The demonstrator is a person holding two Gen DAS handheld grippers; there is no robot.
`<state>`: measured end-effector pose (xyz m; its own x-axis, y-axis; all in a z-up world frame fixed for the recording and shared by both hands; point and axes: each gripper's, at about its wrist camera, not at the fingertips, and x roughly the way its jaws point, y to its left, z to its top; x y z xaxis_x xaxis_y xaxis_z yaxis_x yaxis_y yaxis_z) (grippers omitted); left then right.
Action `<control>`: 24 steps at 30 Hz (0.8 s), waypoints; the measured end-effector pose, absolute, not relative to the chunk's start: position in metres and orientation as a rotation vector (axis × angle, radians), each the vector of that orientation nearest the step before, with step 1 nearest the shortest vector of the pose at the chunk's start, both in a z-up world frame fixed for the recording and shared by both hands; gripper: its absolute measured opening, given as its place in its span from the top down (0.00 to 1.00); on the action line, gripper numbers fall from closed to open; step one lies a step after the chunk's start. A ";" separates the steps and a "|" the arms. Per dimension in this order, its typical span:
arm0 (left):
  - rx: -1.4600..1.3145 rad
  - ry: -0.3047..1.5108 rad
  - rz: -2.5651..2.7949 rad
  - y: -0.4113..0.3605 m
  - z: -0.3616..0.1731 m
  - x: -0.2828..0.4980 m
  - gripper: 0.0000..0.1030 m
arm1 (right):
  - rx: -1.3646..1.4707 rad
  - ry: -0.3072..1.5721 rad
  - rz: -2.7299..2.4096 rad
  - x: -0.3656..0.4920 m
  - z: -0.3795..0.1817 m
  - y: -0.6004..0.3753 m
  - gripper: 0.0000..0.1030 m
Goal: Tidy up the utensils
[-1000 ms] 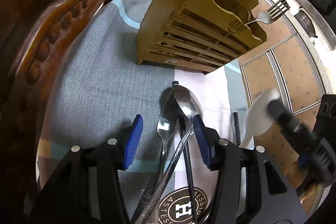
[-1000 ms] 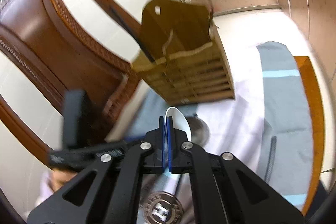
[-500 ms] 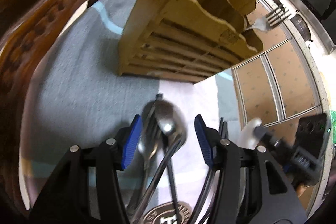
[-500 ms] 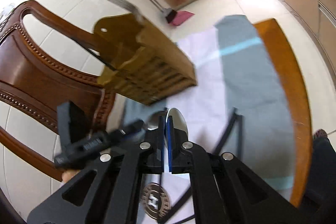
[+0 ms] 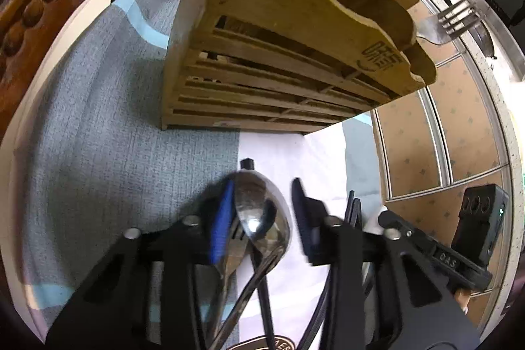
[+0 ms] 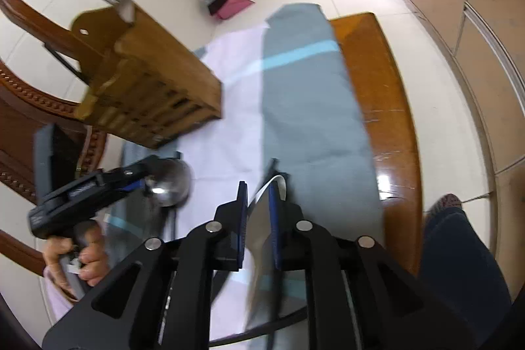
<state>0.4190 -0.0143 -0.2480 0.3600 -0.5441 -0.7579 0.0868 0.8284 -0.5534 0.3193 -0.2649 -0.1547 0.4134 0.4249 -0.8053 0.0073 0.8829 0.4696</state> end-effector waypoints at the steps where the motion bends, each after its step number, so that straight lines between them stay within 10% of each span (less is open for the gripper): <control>1: -0.457 1.136 -0.432 -0.015 -0.247 0.419 0.79 | 0.442 1.126 0.270 0.321 -0.157 -0.265 0.78; 24: -0.455 1.085 -0.510 -0.007 -0.231 0.401 0.89 | 0.467 1.162 0.191 0.333 -0.157 -0.288 0.68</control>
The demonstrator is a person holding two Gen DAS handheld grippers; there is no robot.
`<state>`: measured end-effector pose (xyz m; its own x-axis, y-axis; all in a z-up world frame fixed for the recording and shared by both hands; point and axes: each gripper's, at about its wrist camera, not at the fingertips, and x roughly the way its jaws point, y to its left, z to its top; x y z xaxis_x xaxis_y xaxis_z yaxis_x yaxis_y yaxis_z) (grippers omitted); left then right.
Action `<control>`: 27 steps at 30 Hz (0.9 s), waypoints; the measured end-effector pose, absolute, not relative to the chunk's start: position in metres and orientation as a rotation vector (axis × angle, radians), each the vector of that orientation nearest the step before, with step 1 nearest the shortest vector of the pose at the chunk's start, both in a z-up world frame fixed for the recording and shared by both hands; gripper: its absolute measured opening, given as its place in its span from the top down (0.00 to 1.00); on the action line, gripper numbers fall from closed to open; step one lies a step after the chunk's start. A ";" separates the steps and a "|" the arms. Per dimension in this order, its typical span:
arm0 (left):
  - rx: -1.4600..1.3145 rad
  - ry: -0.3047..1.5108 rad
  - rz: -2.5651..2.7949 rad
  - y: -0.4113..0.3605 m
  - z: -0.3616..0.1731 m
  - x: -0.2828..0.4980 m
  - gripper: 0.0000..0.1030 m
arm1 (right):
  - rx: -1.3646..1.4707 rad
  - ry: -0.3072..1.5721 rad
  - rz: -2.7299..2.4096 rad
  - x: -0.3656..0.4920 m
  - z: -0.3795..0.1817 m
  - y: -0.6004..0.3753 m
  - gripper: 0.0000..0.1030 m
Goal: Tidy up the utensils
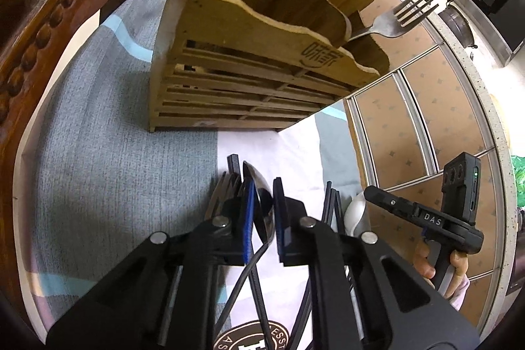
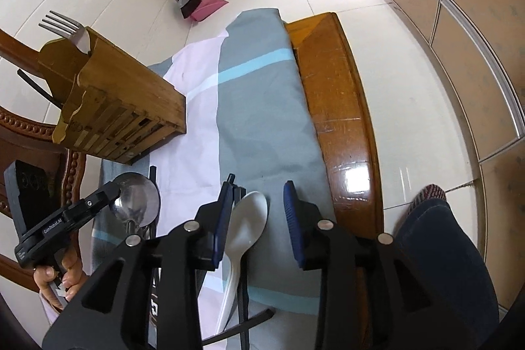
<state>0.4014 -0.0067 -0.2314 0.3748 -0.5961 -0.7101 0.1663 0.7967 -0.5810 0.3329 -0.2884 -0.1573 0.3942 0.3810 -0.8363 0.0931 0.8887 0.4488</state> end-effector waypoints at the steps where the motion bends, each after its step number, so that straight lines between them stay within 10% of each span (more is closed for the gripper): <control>1: -0.455 1.086 -0.510 -0.007 -0.231 0.402 0.89 | 0.467 1.166 0.198 0.333 -0.157 -0.288 0.68; 18: -0.453 1.128 -0.515 -0.024 -0.241 0.421 0.88 | 0.318 1.338 0.133 0.362 -0.153 -0.252 0.69; 22: -0.454 1.109 -0.533 -0.024 -0.235 0.417 0.90 | 0.276 1.335 0.128 0.365 -0.149 -0.249 0.90; 27: -0.466 1.085 -0.544 -0.019 -0.228 0.411 0.91 | 0.306 1.322 0.156 0.359 -0.143 -0.249 0.93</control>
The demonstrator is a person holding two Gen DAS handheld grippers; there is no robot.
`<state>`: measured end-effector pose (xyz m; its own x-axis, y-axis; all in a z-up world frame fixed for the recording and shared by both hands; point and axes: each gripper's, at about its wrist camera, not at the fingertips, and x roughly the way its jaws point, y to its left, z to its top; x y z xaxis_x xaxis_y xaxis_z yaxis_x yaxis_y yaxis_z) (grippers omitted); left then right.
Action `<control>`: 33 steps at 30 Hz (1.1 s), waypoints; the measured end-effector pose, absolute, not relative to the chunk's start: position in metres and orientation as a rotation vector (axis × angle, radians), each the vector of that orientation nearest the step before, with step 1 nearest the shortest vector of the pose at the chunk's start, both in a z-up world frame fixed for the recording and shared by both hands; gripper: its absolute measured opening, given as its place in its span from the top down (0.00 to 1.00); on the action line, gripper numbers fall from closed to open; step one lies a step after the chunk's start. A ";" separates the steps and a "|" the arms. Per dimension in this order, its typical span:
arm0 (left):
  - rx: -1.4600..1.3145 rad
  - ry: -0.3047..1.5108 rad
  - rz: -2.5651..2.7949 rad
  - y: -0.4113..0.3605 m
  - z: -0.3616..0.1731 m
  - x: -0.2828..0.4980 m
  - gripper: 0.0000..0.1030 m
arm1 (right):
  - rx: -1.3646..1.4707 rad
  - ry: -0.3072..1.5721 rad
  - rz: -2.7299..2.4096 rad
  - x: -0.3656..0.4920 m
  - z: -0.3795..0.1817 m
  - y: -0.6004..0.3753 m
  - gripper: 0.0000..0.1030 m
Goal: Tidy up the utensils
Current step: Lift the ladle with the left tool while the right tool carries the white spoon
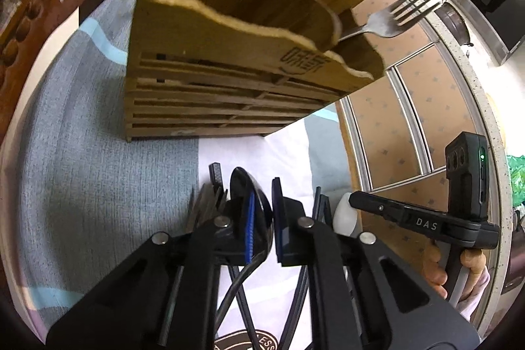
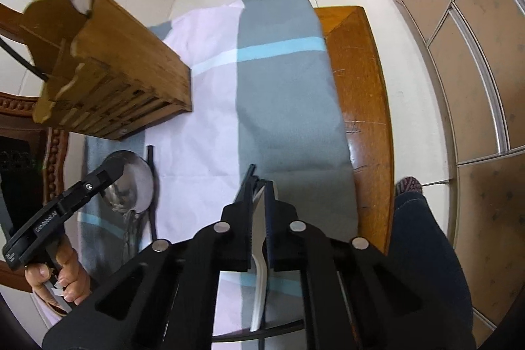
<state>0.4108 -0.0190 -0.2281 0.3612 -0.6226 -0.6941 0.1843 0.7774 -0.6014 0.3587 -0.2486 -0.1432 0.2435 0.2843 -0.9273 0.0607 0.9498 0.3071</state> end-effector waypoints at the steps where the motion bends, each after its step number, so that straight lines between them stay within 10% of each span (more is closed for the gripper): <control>1: -0.472 1.071 -0.547 -0.017 -0.225 0.408 0.91 | 0.322 1.308 0.169 0.356 -0.139 -0.249 0.94; 33: -0.554 0.346 -0.607 0.017 0.001 0.339 0.97 | 0.556 0.623 0.621 0.320 0.019 -0.229 0.98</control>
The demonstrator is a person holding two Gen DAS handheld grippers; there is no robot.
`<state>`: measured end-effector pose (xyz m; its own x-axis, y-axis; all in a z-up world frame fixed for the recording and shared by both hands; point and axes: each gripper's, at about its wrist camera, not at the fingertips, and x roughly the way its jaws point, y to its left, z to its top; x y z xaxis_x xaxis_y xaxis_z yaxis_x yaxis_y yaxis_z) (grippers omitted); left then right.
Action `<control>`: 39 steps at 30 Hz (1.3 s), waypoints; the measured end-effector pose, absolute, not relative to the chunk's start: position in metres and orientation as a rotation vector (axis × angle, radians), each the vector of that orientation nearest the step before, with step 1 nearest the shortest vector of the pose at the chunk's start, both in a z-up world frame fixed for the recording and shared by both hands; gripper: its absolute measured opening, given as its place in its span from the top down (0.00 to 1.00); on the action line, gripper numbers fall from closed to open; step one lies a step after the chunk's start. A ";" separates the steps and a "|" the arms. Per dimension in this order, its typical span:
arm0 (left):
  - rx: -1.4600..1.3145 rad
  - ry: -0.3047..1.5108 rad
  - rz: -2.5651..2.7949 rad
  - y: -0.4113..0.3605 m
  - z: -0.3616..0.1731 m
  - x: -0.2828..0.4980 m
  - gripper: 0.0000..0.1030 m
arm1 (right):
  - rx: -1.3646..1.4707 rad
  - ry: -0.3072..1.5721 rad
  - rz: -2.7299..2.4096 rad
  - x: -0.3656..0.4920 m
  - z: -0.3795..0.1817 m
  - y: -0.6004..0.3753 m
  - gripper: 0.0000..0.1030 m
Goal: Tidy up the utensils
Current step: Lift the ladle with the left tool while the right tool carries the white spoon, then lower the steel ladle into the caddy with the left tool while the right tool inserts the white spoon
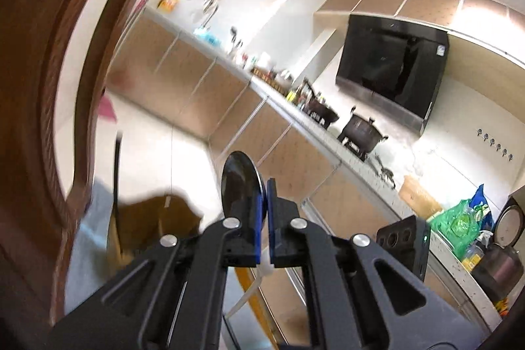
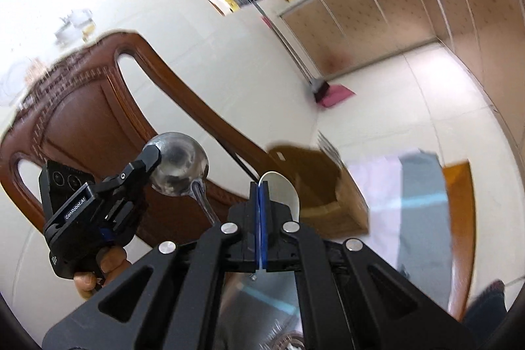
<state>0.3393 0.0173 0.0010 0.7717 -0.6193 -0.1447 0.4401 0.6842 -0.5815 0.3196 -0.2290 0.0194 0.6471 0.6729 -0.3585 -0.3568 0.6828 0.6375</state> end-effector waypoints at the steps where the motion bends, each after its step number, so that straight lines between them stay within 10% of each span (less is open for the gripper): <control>1: -0.542 0.318 -0.611 0.015 0.012 0.345 0.97 | 0.557 0.603 0.626 0.324 0.025 -0.228 0.98; 8: -0.465 0.210 -0.609 -0.004 0.052 0.387 0.97 | 0.490 0.502 0.601 0.364 0.051 -0.212 0.98; 31: -0.518 0.255 -0.567 0.016 -0.053 0.401 0.97 | 0.460 0.542 0.640 0.403 -0.040 -0.179 0.96; 39: -0.532 0.303 -0.525 0.026 -0.061 0.377 0.62 | 0.439 0.537 0.602 0.377 -0.025 -0.189 0.81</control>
<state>0.3768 0.0256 -0.0608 0.8258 -0.5466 -0.1390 0.3940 0.7354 -0.5514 0.3768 -0.1888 -0.0248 0.6968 0.6306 -0.3418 -0.4107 0.7414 0.5307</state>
